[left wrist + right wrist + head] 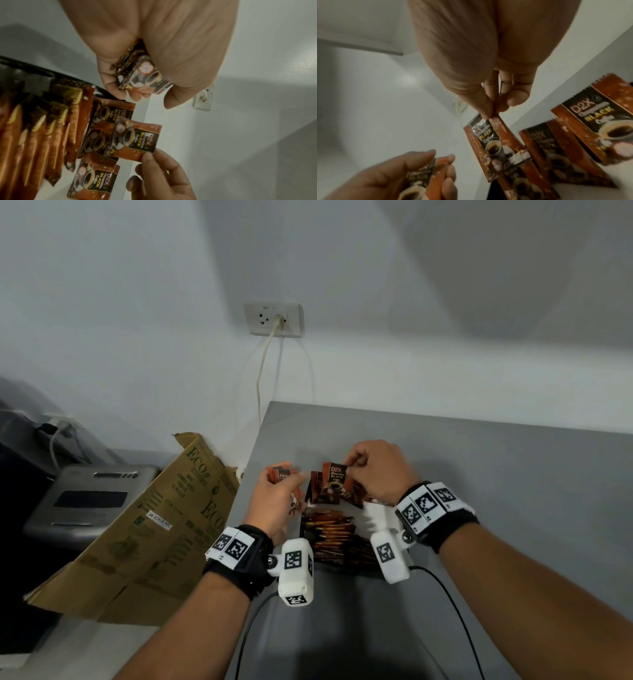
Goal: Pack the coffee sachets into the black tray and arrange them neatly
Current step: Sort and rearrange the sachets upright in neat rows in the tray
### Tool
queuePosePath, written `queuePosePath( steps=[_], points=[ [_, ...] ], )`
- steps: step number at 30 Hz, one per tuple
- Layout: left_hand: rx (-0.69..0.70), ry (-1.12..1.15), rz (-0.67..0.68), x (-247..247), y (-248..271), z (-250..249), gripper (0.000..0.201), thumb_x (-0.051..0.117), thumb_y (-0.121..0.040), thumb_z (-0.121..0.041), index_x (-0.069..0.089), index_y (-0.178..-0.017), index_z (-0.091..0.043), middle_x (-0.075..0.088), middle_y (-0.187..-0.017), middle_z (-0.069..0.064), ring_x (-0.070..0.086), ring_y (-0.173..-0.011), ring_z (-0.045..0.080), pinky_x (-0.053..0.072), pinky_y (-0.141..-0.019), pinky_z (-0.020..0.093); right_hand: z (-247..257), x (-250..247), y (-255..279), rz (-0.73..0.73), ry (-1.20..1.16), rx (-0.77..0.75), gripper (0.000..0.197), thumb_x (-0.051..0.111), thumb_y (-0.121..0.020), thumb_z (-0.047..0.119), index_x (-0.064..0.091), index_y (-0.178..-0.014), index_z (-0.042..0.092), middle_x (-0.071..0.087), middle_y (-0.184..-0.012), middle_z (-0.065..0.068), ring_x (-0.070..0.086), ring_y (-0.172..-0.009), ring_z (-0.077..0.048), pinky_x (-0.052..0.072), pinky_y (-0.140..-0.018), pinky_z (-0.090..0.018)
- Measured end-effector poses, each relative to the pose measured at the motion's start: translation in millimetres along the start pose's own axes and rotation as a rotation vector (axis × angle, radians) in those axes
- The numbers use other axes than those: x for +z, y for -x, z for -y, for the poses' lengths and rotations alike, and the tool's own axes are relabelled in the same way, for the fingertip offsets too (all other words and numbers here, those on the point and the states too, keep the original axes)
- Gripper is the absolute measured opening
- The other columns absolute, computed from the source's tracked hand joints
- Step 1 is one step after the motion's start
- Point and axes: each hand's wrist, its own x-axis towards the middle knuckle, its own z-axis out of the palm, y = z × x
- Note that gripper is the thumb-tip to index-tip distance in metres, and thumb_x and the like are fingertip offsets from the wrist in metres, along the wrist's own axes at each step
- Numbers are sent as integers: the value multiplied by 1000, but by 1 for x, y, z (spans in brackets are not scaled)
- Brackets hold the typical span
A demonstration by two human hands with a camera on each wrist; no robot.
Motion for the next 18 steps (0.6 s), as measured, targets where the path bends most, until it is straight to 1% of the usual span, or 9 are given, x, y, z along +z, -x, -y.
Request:
queuePosePath(
  steps=[2,3,5,7,10,12,14,18],
  points=[
    [-2,-28,-11,-5,0,2,29,66,-91,-9,58,-116,-20,64,-91,4,63,-75,19,52,-65,35,-4,11,-2,27,38,6,13,69,-86,8,74,-85,19,72,-76,6,68,-71,-8,59,-70,-26],
    [-1,-41,-12,-7,0,2,29,66,-91,-9,58,-116,-21,64,-93,4,63,-78,19,52,-67,36,-4,17,-3,42,63,2,14,67,-86,6,74,-86,18,72,-78,6,68,-74,-11,58,-71,-27],
    [-3,-53,-10,-10,3,2,28,65,-91,-8,58,-115,-22,64,-96,3,62,-82,20,53,-68,36,-3,28,-5,78,107,-12,14,66,-86,5,75,-89,16,70,-82,4,67,-78,-14,54,-72,-24],
    [-4,-52,-9,-13,6,2,27,64,-92,-7,58,-113,-23,64,-95,2,62,-84,20,53,-67,35,-2,38,-7,111,127,-17,14,64,-88,4,73,-91,15,70,-88,0,66,-82,-16,53,-74,-24],
    [-12,-41,-17,-18,8,3,27,63,-92,-4,58,-110,-23,64,-94,2,61,-81,20,53,-63,34,-3,47,-10,129,167,-5,16,61,-90,4,72,-93,16,70,-95,-3,66,-87,-20,57,-79,-30],
    [-19,-34,-23,-21,8,3,29,63,-91,-3,58,-112,-22,64,-94,2,62,-80,20,53,-60,32,-3,50,-12,129,186,-2,17,59,-90,4,71,-94,15,71,-97,-5,67,-88,-22,57,-79,-32],
    [-21,-30,-24,-23,8,3,28,63,-91,-3,58,-112,-22,65,-93,2,63,-78,19,53,-59,31,-3,52,-13,116,201,0,16,59,-90,4,70,-95,14,70,-99,-6,66,-88,-21,56,-77,-30],
    [-29,-27,-17,-23,8,4,26,62,-91,-2,59,-109,-21,65,-91,2,63,-77,19,54,-61,33,-4,52,-12,96,211,13,12,61,-92,8,69,-99,13,68,-102,-5,64,-88,-20,51,-74,-26]
  ],
)
